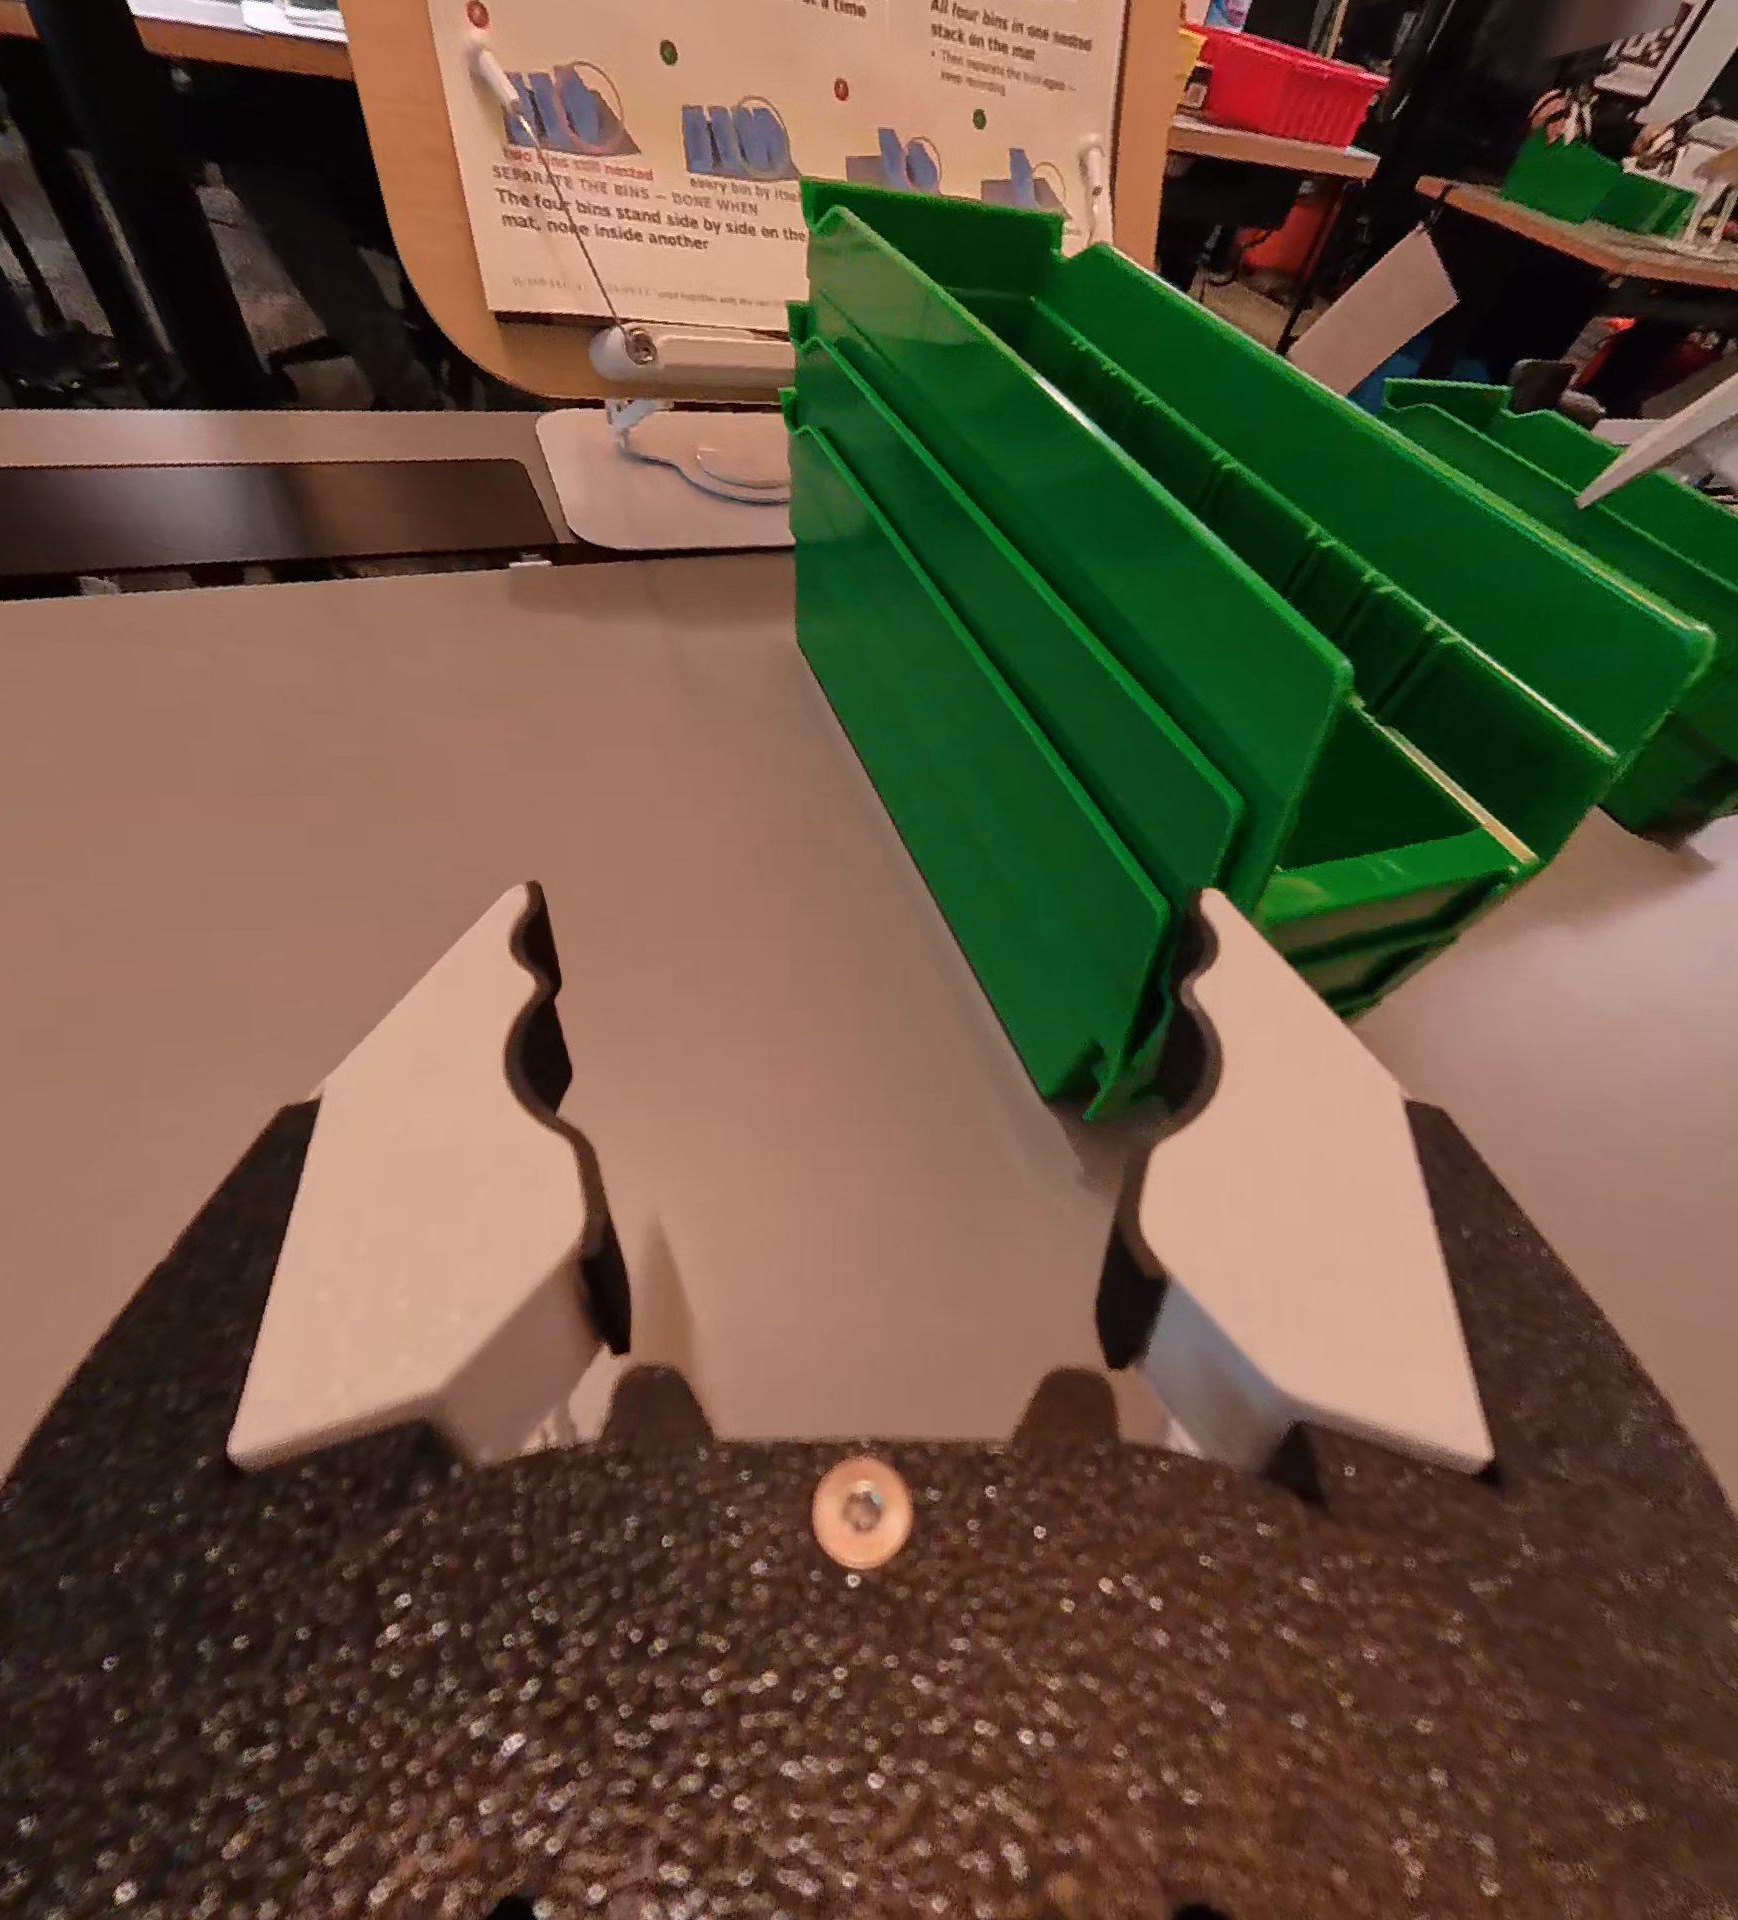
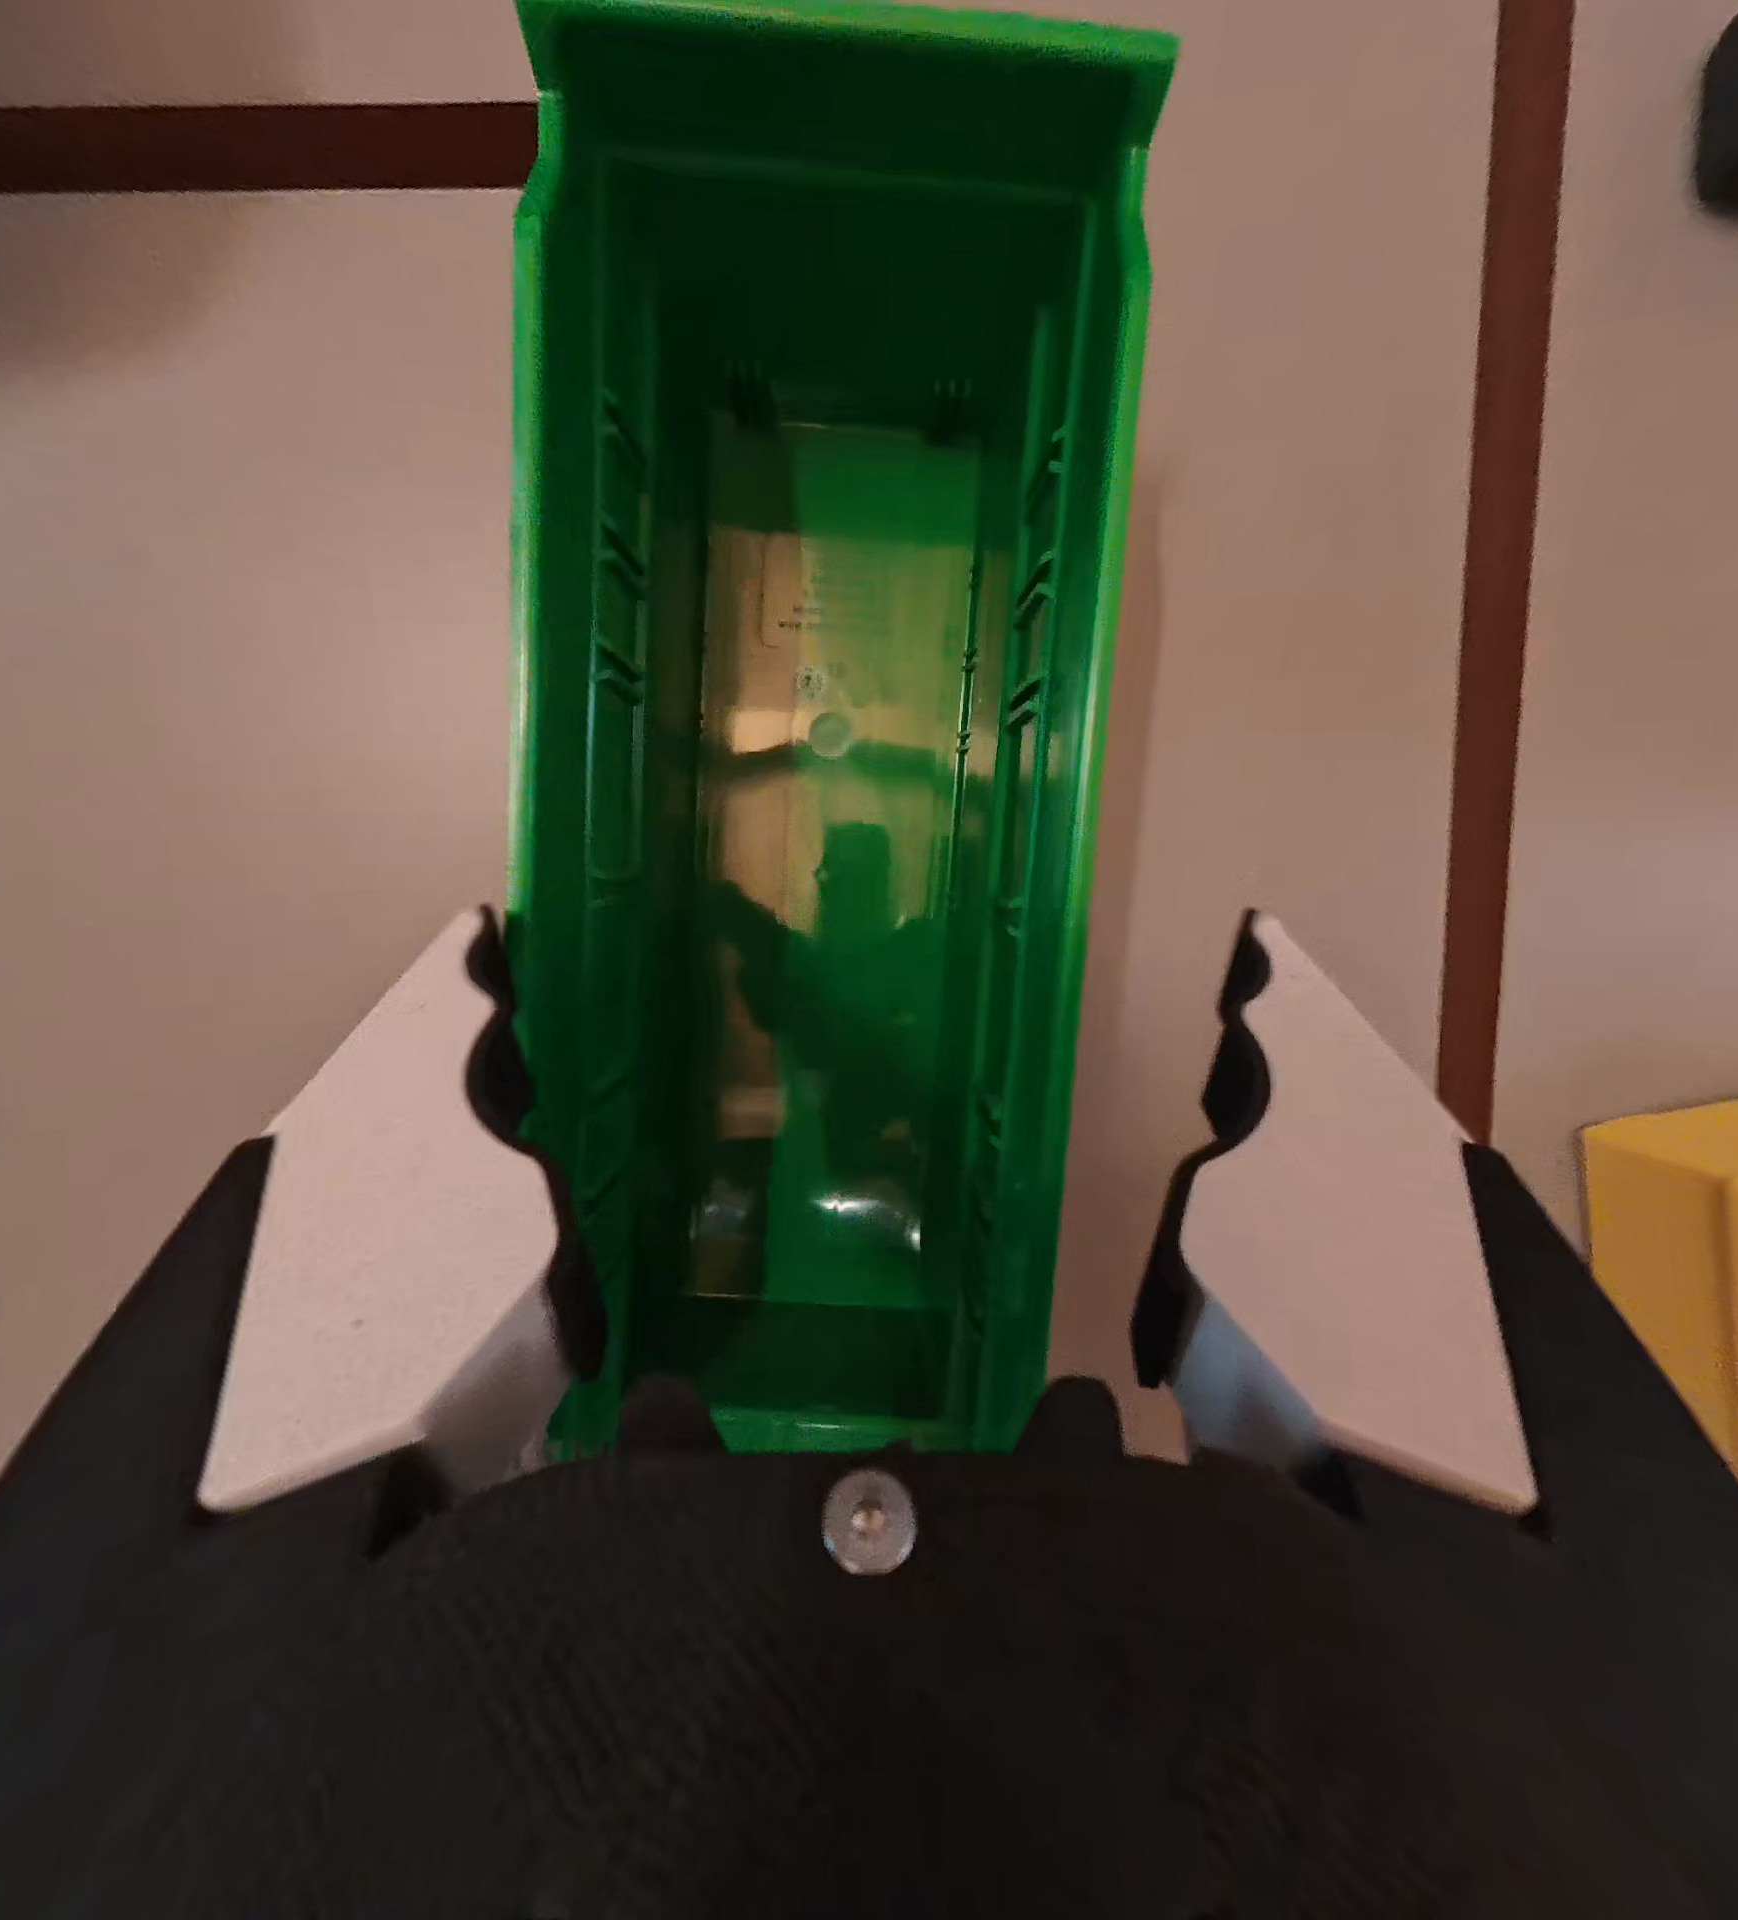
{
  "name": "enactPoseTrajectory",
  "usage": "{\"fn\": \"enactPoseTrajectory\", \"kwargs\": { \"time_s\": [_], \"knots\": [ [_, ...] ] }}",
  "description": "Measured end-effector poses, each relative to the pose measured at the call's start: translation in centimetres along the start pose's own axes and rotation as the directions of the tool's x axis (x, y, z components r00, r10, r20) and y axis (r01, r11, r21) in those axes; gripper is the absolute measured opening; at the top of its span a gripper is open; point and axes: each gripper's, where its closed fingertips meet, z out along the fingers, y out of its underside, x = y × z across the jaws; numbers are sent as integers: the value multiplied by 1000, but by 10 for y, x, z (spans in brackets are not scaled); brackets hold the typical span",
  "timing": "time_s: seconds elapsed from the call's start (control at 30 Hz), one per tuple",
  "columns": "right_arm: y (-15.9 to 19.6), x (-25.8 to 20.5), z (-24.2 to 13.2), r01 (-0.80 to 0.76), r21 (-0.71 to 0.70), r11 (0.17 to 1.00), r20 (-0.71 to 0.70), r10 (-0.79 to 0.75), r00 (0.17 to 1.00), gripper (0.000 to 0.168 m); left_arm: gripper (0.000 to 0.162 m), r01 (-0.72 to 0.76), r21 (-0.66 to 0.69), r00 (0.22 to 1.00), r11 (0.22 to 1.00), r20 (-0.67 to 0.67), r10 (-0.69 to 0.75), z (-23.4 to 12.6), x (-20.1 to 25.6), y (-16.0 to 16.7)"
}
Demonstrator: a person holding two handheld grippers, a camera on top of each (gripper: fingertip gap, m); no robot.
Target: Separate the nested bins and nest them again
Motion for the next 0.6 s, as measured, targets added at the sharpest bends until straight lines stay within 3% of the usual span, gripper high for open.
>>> {"fn": "enactPoseTrajectory", "kwargs": {
  "time_s": [0.17,0.27,0.6],
  "knots": [
    [3,-3,0,5,35,999,-3,-5,1000,132,117,-17,-5,999,1000,-38,17,-1,8,-2],
    [8,-12,4,-9,10,1000,54,8,998,122,116,-2,-3,999,1000,-50,2,3,9,-1],
    [20,-14,20,43,-119,992,-1,-43,999,128,116,44,-19,993,999,-105,-46,8,21,5]
  ]
}}
